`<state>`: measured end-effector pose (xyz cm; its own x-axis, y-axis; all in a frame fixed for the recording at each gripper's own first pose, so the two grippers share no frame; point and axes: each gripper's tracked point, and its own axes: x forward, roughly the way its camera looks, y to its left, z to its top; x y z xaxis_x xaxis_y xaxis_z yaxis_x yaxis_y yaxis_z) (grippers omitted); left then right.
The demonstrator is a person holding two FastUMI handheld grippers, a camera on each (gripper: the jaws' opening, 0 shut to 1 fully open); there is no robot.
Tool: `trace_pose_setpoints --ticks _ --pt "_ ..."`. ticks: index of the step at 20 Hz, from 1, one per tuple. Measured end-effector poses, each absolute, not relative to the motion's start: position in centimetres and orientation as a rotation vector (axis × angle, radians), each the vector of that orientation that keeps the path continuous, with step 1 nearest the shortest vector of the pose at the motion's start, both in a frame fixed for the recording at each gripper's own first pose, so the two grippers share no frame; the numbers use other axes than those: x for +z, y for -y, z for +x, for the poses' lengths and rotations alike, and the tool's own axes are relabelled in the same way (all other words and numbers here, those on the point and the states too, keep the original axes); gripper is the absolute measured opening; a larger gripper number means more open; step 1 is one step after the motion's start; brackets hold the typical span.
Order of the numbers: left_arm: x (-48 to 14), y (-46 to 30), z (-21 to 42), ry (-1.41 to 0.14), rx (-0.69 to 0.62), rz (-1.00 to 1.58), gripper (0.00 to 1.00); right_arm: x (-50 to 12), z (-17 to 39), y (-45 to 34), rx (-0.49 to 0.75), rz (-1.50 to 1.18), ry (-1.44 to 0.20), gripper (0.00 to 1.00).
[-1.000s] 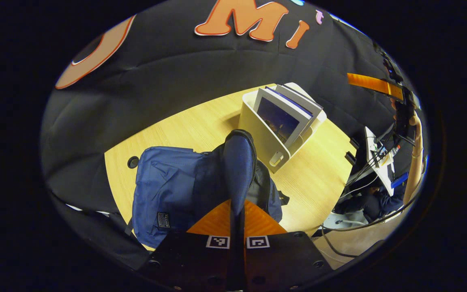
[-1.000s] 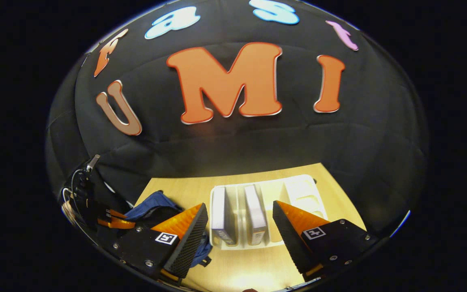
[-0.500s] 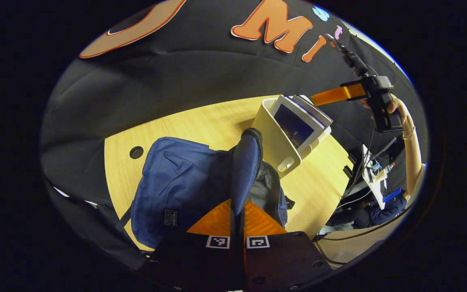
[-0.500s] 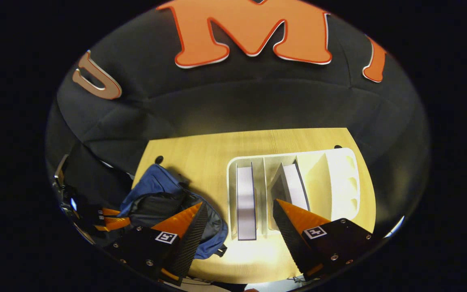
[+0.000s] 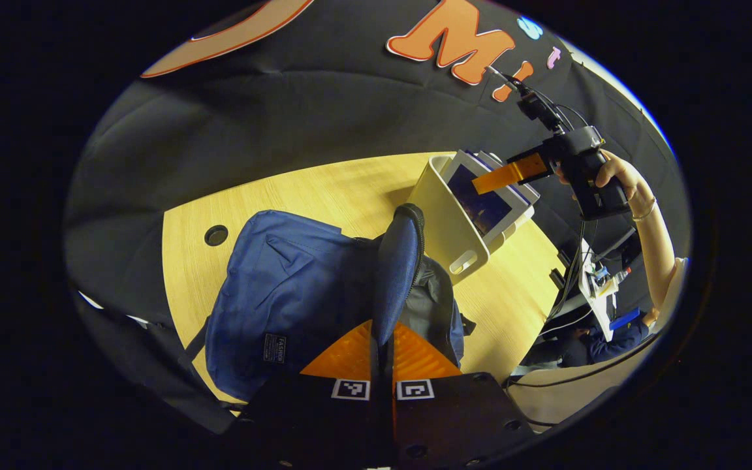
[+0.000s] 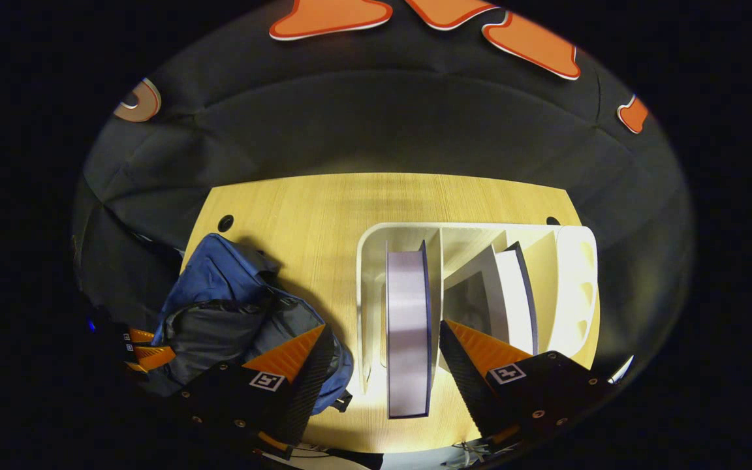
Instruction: Open the schoolbag, grab two books from the bookshelf and put them into the schoolbag.
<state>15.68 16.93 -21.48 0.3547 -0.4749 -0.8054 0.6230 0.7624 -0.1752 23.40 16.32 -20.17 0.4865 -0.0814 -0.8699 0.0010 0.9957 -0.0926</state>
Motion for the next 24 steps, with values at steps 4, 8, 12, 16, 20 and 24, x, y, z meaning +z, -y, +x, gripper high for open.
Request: trace_pose_setpoints --ticks 4,8,12,16,20,24 --pt "-21.7 -17.0 15.6 -0.981 -0.717 0.169 0.01 -21.5 23.2 -15.7 -0.083 -0.124 -1.114 0.53" --pt "-21.8 -16.8 15.5 -0.985 -0.716 0.154 0.01 -20.9 23.1 -15.8 -0.08 -0.12 -1.105 0.33" --pt "-21.9 -16.9 15.4 -0.987 -0.704 0.139 0.01 -17.1 22.9 -15.2 -0.096 -0.105 -1.007 0.31" --pt "-21.2 -16.5 15.3 -0.971 -0.688 0.14 0.01 -11.1 20.8 -14.8 -0.094 -0.12 -0.84 0.31" --pt "-20.0 -16.1 15.0 -0.935 -0.673 0.169 0.01 -6.1 16.9 -16.2 -0.022 0.019 -0.673 0.31" --pt "-18.6 -16.1 15.1 -0.9 -0.655 0.21 0.01 -5.8 13.6 -18.8 0.12 0.314 -0.58 0.31"
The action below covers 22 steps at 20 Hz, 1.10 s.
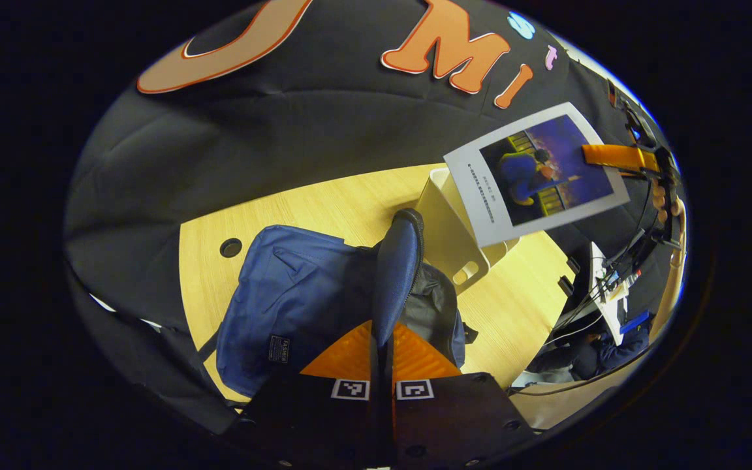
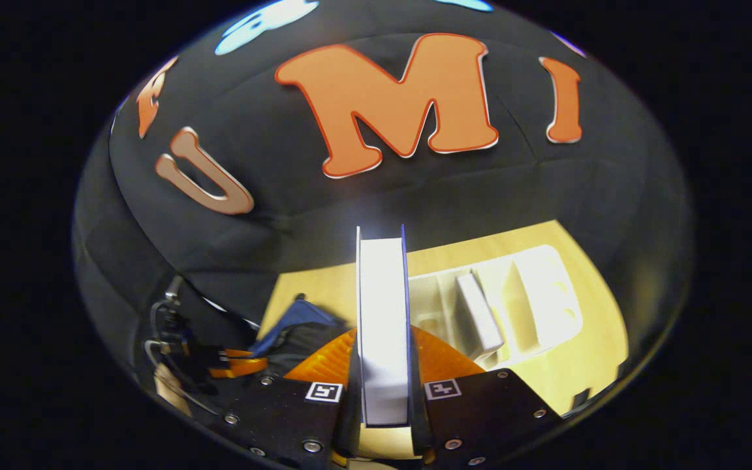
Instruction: Open the schoolbag, grab two books from the bookshelf and put them into the schoolbag.
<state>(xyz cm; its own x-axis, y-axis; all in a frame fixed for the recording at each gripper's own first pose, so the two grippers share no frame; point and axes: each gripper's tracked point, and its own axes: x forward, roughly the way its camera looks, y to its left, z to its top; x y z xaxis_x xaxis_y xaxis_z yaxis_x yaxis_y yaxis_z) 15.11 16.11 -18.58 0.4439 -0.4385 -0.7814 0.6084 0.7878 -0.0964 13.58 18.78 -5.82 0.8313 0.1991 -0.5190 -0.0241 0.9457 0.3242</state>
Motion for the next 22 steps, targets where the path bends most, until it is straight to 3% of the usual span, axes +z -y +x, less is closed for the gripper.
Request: trace_pose_setpoints --ticks 6,12,18,22 --pt "-16.7 -15.7 14.9 -0.872 -0.652 0.283 0.01 -15.1 10.7 -22.9 0.193 0.557 -0.599 0.29" --pt "-15.5 -14.5 14.1 -0.862 -0.675 0.33 0.01 -24.5 12.3 -27.4 0.197 0.809 -0.646 0.29" --pt "-14.5 -12.7 13.9 -0.838 -0.694 0.354 0.01 -27.6 16.2 -32.7 0.191 0.834 -0.606 0.29" --pt "-14.3 -12.1 13.6 -0.827 -0.718 0.371 0.01 -29.7 17.5 -36.8 0.191 0.839 -0.663 0.29"
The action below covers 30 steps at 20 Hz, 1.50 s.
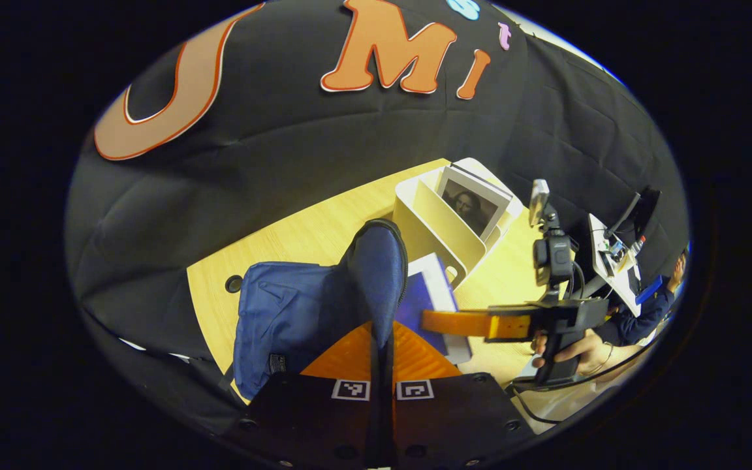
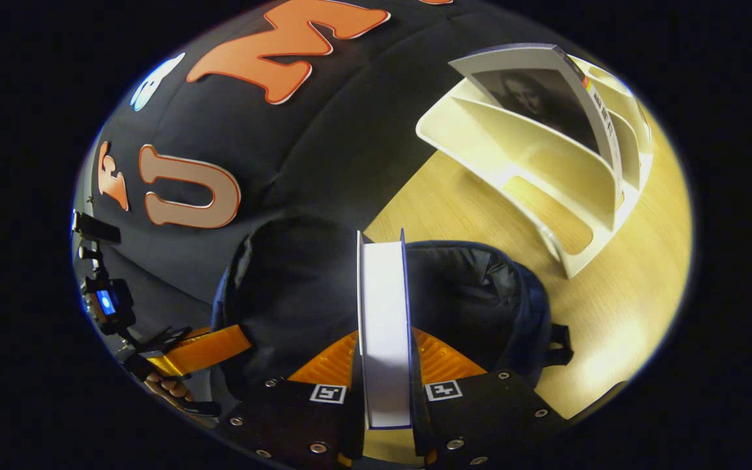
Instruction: Open the schoolbag, grab two books from the bookshelf and put them into the schoolbag.
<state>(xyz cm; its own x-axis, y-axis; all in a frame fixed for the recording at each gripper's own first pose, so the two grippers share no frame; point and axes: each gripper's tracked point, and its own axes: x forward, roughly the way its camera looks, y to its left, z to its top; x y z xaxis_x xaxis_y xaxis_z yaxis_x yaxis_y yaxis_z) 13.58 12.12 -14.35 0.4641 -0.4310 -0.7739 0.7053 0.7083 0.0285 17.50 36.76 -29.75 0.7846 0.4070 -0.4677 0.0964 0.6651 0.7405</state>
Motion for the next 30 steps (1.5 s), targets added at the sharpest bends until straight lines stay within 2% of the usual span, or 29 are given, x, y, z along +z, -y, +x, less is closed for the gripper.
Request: trace_pose_setpoints --ticks 1,2,3,6,7,8,11,19,30 --pt "-14.2 -12.0 13.5 -0.824 -0.722 0.376 0.01 -30.5 17.6 -37.6 0.195 0.835 -0.689 0.29" --pt "-14.3 -12.0 13.5 -0.825 -0.724 0.379 0.01 -31.2 17.6 -38.5 0.211 0.828 -0.724 0.4" --pt "-14.3 -12.0 13.5 -0.827 -0.725 0.378 0.01 -31.6 17.4 -39.1 0.222 0.83 -0.745 0.29" --pt "-14.5 -12.5 13.8 -0.835 -0.715 0.358 0.01 -33.2 18.2 -38.0 0.184 0.828 -0.76 0.35" --pt "-14.6 -12.5 14.0 -0.837 -0.713 0.348 0.01 -32.5 17.6 -36.7 0.154 0.823 -0.76 0.4" --pt "-14.6 -12.6 14.0 -0.837 -0.711 0.345 0.01 -31.9 17.6 -35.9 0.143 0.837 -0.754 0.47" --pt "-14.9 -12.5 14.1 -0.84 -0.72 0.344 0.01 -30.3 16.7 -34.2 0.149 0.841 -0.742 0.96" --pt "-15.7 -12.1 14.1 -0.857 -0.737 0.326 0.01 -23.6 16.0 -27.9 0.137 0.795 -0.625 0.97" --pt "-16.3 -12.4 13.7 -0.864 -0.742 0.315 0.01 -12.1 18.5 -13.0 -0.048 0.421 -0.413 0.97"
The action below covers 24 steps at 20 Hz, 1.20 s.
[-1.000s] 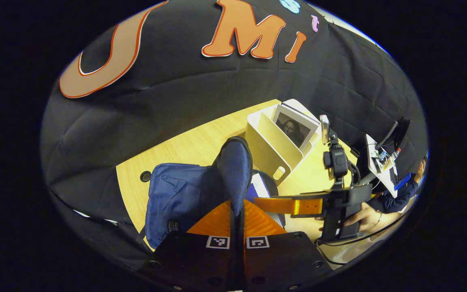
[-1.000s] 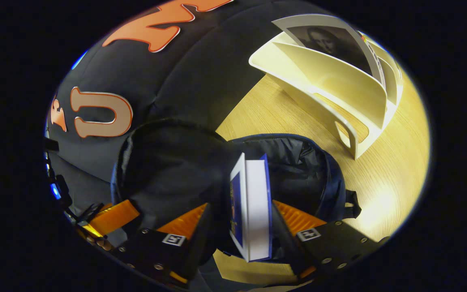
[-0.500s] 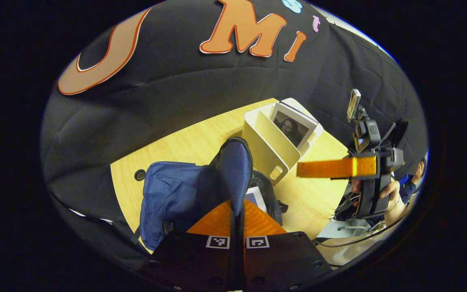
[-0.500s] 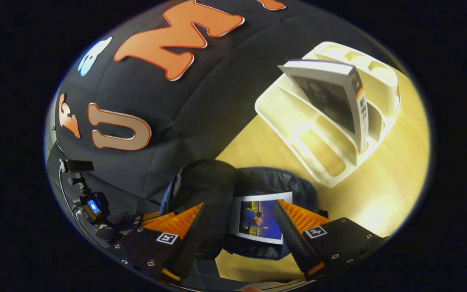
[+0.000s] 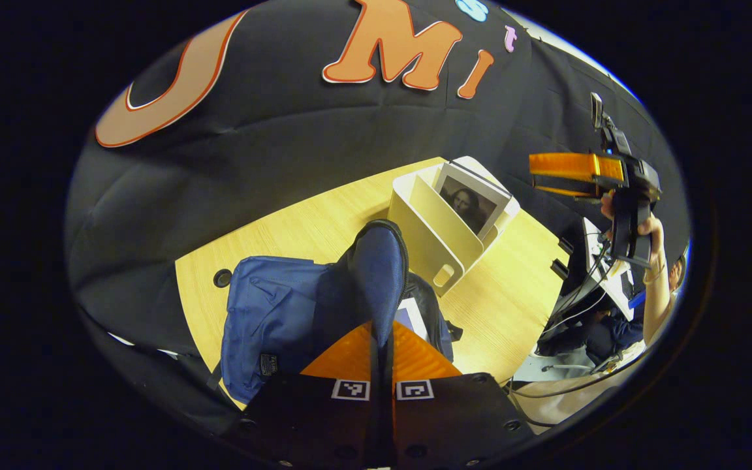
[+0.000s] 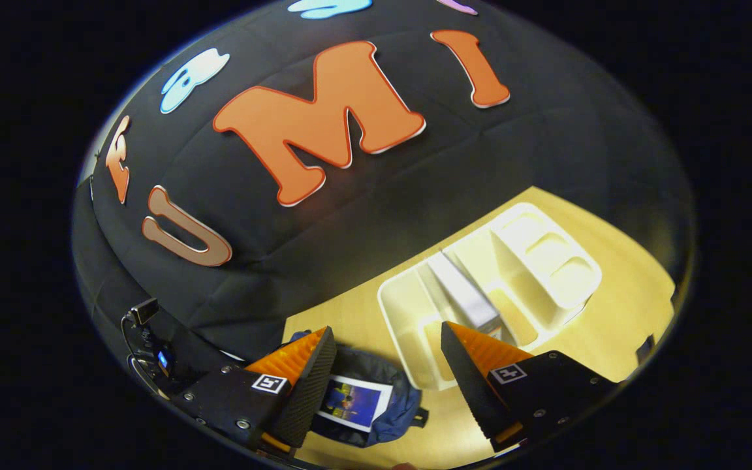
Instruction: Open the schoolbag, grab two books from the bookshelf and put them into the schoolbag.
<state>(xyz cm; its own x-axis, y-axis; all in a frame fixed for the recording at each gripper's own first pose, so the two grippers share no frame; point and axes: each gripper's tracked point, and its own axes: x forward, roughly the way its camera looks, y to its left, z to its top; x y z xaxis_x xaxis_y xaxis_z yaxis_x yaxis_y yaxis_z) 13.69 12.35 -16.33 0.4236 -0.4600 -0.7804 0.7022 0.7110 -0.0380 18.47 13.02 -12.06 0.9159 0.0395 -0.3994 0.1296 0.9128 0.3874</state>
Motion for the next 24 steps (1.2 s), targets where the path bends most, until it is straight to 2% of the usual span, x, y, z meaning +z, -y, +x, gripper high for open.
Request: trace_pose_setpoints --ticks 3,6,17,24 --pt "-16.4 -12.3 13.7 -0.864 -0.745 0.316 0.01 -10.8 19.7 -9.8 -0.115 0.31 -0.423 0.97" --pt "-16.7 -12.5 13.7 -0.873 -0.744 0.305 0.01 -11.4 20.7 -7.0 -0.174 0.201 -0.503 0.97" --pt "-18.1 -13.0 14.2 -0.913 -0.744 0.271 0.01 -19.2 26.4 -7.3 -0.098 0.12 -0.826 0.97" --pt "-19.4 -14.0 15.1 -0.954 -0.707 0.232 0.01 -22.7 28.8 -7.9 -0.075 0.083 -0.938 0.97"
